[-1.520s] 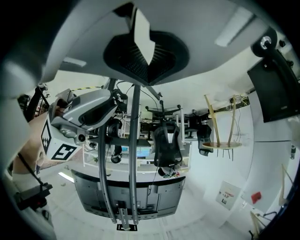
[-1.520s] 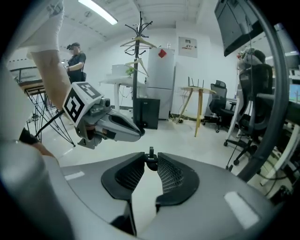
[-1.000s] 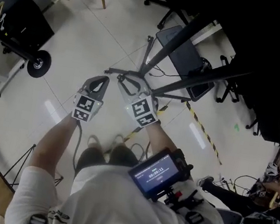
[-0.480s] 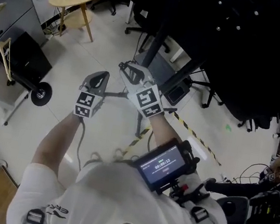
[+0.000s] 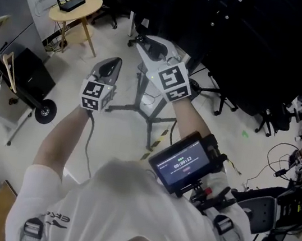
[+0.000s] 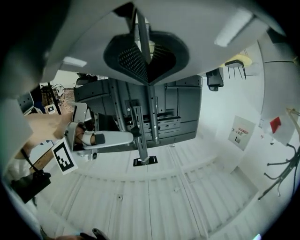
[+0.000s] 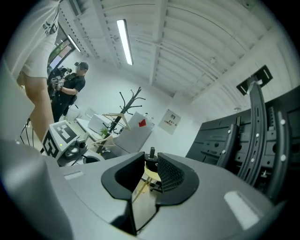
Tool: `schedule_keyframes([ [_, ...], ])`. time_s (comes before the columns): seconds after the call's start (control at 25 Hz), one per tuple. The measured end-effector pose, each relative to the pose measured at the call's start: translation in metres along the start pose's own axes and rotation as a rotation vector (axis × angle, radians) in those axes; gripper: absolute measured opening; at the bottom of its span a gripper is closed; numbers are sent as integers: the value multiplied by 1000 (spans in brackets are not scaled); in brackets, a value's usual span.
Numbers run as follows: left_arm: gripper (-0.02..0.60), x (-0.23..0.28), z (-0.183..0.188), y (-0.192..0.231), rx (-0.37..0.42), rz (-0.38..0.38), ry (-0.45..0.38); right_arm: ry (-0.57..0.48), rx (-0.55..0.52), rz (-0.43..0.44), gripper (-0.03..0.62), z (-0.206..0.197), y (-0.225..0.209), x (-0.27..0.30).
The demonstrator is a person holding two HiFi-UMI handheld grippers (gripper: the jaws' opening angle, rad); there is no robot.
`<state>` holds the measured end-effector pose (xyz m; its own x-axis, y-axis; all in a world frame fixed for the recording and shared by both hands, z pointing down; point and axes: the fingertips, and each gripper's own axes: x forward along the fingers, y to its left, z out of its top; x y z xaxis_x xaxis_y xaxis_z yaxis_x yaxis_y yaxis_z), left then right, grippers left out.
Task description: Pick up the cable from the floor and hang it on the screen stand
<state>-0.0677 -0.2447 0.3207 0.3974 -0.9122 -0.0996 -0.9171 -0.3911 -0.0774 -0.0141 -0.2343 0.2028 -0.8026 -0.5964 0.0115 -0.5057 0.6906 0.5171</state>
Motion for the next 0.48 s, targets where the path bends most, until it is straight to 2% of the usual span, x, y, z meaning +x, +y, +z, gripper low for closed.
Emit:
schedule_keyframes([
  [0.24,3,12,38,-3,47,-32,-65,-46,-33,-42,97,40,-26,-3],
  [0.48,3,28,46,-18,41,-74,-76,-62,-20,-65,97,59,-48,-8],
])
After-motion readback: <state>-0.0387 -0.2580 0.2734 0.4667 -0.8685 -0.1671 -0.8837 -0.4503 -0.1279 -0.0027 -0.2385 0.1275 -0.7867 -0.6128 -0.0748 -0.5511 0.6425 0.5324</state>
